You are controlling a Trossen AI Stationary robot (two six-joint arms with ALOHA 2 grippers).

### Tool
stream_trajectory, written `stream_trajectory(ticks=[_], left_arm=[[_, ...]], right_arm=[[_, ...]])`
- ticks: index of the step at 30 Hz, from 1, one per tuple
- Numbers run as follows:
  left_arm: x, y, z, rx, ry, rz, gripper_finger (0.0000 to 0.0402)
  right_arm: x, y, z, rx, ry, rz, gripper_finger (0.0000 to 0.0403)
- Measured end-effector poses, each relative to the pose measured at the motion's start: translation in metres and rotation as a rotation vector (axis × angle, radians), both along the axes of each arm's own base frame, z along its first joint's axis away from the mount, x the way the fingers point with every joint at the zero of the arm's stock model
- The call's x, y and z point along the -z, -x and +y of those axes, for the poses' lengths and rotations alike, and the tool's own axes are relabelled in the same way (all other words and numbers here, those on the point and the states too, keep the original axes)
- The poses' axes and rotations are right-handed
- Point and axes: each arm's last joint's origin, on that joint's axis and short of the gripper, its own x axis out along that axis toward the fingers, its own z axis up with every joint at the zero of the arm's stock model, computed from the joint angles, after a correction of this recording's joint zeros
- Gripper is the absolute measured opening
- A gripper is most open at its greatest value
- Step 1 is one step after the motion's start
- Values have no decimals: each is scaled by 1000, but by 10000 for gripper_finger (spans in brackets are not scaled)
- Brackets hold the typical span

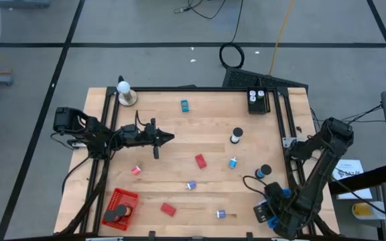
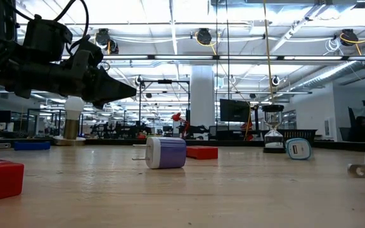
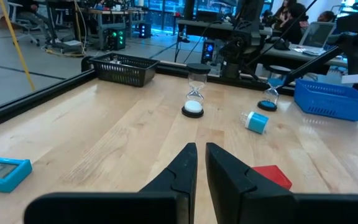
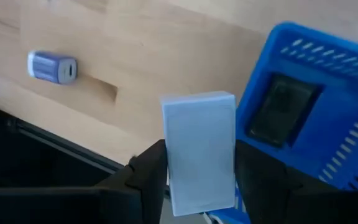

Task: Pick & Place Office items
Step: Put the white digital clock into the blue bin

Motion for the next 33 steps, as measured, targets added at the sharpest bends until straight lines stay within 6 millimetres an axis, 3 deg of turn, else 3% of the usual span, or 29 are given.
stream_trajectory(ticks=[8,15,21,33], left_arm=[[0,0,0,0,0,0,42],[0,0,0,0,1,0,42],[0,0,0,0,1,0,42],[0,0,0,0,2,0,42]], right_arm=[[25,2,4,0,-31,218,160],[26,4,6,3,-80,310,161],[26,6,-7,48,1,402,160],[65,2,-22,108,-22,392,163]])
